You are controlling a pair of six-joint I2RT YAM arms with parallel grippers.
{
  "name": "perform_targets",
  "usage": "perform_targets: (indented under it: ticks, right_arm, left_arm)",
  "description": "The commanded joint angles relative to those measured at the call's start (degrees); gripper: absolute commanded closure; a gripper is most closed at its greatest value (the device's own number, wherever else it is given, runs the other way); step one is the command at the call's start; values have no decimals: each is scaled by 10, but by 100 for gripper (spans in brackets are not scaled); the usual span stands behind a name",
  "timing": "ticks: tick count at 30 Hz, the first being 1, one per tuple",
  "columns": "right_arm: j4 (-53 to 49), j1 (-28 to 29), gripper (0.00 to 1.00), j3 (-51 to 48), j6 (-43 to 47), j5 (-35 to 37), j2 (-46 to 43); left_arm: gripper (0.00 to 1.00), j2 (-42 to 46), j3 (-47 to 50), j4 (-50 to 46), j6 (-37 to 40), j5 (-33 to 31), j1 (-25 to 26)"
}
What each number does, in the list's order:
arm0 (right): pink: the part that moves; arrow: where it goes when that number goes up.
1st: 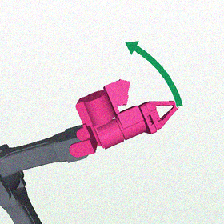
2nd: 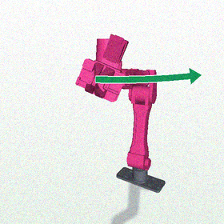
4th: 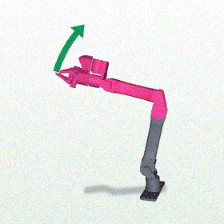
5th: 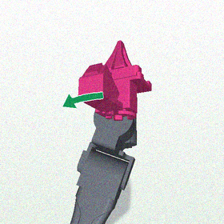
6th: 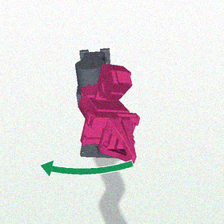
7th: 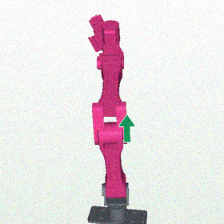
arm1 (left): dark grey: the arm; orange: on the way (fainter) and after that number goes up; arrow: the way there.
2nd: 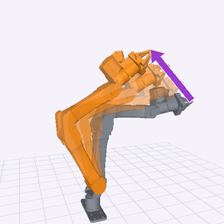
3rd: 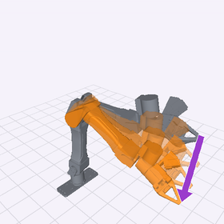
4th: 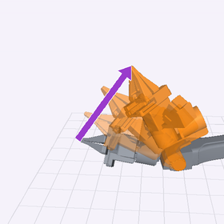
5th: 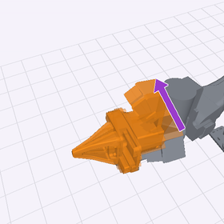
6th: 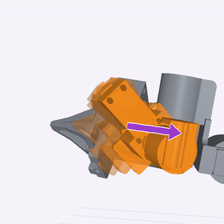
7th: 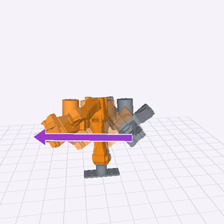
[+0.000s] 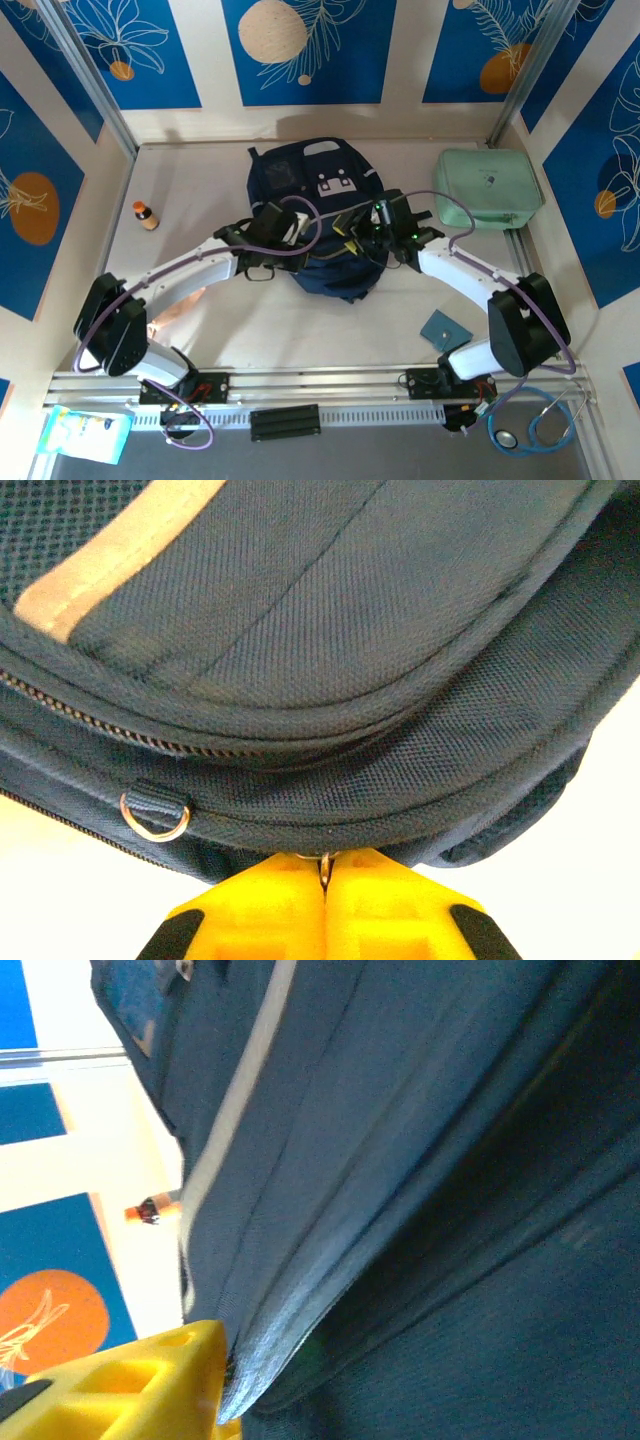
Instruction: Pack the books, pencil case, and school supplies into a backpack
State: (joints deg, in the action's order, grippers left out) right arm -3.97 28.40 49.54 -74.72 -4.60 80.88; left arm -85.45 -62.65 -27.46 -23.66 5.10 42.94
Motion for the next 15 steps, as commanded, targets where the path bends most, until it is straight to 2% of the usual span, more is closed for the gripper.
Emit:
perform_targets:
  ticks: [1,11,14,15]
  right_arm:
    - [2,4,56,-9,-31,36,-10]
    - [-11,-28,87,27,23,16,-5]
    - [-16,-38,92,27,34,16,-16]
    - [-23,-42,93,29,39,14,-19]
  left_arm:
    - [100,-18,-38,34,7,21,14]
    - [100,-14,-37,-26,83,14,1]
    - [100,-9,-22,-46,135,-1,-17]
    - [100,-5,-12,-47,161,-26,-19]
